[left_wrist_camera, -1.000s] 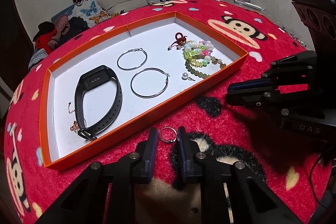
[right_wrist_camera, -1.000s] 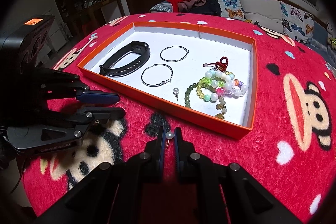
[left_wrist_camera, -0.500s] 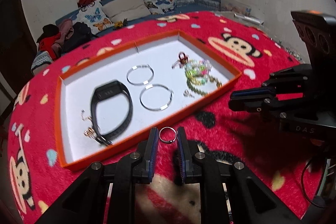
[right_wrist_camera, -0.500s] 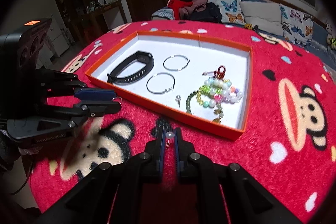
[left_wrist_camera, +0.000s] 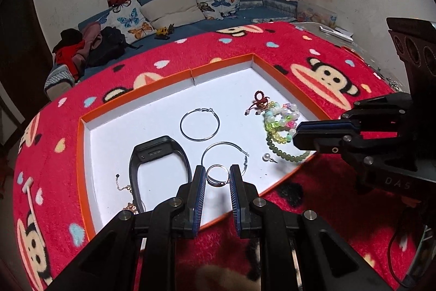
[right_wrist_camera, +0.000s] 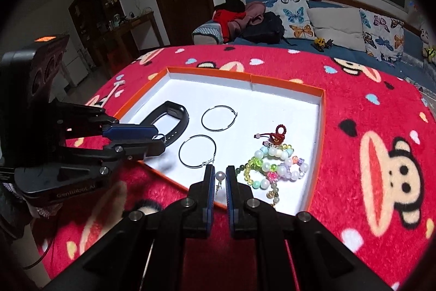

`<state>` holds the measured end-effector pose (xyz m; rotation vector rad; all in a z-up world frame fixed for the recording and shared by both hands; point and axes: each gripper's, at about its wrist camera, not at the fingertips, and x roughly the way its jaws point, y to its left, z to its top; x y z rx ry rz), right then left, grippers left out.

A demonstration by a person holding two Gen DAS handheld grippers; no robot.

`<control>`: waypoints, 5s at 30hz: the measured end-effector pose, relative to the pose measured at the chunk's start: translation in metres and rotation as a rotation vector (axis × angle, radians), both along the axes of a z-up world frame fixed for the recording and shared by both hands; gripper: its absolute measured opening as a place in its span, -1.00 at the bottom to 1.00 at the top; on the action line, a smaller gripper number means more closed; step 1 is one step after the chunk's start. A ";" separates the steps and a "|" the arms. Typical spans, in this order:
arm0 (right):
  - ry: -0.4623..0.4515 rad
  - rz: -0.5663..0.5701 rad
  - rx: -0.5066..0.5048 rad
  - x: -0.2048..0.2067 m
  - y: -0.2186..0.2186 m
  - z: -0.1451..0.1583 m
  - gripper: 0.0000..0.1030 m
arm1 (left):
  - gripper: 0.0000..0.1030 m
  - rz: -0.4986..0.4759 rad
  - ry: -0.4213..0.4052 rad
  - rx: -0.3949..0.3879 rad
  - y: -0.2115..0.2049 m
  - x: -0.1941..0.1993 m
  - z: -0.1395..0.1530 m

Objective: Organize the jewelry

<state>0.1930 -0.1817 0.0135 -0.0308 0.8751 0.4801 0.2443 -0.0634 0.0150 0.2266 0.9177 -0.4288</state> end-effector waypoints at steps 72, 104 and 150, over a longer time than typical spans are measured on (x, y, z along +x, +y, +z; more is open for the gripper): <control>-0.191 -0.280 -0.115 -0.091 0.026 -0.010 0.01 | 0.60 0.358 -0.211 -0.029 0.069 -0.130 -0.009; -0.162 -0.343 -0.110 -0.092 0.019 -0.017 0.03 | 0.60 0.450 -0.249 -0.093 0.089 -0.145 -0.017; -0.156 -0.294 -0.129 -0.091 0.030 -0.019 0.03 | 0.60 0.449 -0.261 -0.073 0.083 -0.149 -0.016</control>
